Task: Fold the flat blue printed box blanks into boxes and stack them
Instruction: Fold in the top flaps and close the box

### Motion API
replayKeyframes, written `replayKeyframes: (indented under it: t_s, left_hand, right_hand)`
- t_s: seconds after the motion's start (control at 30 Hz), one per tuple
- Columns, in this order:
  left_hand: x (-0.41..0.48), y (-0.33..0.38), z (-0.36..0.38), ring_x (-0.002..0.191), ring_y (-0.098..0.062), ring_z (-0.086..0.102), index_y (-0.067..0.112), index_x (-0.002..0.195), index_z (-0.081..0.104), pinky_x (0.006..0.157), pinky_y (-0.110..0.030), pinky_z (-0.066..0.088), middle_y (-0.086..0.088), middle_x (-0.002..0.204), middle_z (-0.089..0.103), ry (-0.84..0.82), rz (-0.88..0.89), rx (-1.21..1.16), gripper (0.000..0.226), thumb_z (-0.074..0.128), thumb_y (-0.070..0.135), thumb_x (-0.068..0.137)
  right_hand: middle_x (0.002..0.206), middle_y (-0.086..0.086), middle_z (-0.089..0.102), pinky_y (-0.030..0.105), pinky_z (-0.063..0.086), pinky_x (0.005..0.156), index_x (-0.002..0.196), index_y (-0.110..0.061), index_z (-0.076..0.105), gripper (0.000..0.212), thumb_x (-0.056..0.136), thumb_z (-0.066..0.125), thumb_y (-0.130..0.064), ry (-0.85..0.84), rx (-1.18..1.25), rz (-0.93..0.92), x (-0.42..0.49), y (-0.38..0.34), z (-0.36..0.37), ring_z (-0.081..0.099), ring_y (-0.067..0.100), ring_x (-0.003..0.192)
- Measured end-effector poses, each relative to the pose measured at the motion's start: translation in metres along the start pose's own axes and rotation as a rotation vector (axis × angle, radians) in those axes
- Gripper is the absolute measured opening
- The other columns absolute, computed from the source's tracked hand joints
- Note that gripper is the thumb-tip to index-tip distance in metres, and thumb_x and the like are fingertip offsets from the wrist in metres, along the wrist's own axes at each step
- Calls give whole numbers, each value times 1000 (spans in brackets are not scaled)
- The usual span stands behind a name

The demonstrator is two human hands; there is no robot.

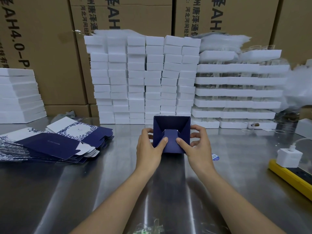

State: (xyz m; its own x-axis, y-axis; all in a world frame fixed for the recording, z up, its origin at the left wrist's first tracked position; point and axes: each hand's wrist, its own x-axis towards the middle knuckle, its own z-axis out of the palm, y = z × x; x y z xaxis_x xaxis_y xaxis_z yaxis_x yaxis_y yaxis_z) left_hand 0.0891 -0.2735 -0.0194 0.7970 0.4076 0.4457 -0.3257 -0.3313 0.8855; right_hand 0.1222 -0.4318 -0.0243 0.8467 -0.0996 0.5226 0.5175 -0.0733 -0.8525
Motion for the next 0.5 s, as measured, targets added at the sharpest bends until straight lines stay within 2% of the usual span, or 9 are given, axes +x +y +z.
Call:
replayKeyframes:
  t_s: [0.1,0.2,0.3,0.37,0.4,0.47,0.5]
  left_hand:
    - [1,-2,0,107,-22,67,27,132,50,88,-48,63,0,130,62,-4,6,11,47,79,31,95]
    - [1,-3,0,114,-19,66,27,144,50,94,-40,61,2,135,61,-21,22,31,56,77,34,96]
    - [0,-3,1,120,-10,62,29,150,49,94,-24,57,7,138,57,-33,49,29,62,77,39,95]
    - [-2,0,2,119,-3,62,33,144,55,93,-19,54,13,135,62,-46,34,-56,57,72,54,94]
    - [-3,2,2,117,1,63,38,138,58,94,-22,54,16,130,66,-47,2,-118,54,65,65,92]
    - [-4,7,-1,107,8,64,46,123,63,91,-23,50,24,115,72,-44,-53,-191,57,46,85,85]
    - [-3,8,-2,104,10,64,47,118,64,90,-23,47,28,110,72,-41,-69,-200,63,38,92,82]
  right_hand:
    - [112,-4,63,29,58,69,115,-51,52,51,87,86,-27,-3,-8,-13,-1,0,0,63,20,79]
    - [111,-7,63,26,58,68,114,-54,50,50,87,86,-31,-11,-26,-19,-2,-2,0,64,13,77]
    - [112,-9,65,29,61,76,109,-57,53,39,85,82,-52,-17,34,19,-4,-4,3,68,9,88]
    - [113,-10,68,42,61,91,104,-53,58,33,81,69,-73,-4,131,90,-4,-7,5,70,14,103]
    - [112,-10,70,49,59,97,104,-49,61,41,80,60,-81,-6,179,130,-4,-8,4,70,15,107]
    - [109,-13,73,54,55,103,105,-43,64,55,78,51,-89,-4,229,184,-1,-11,3,70,14,108]
    - [108,-15,73,55,53,105,101,-43,64,51,78,52,-87,3,225,193,1,-11,2,69,13,109]
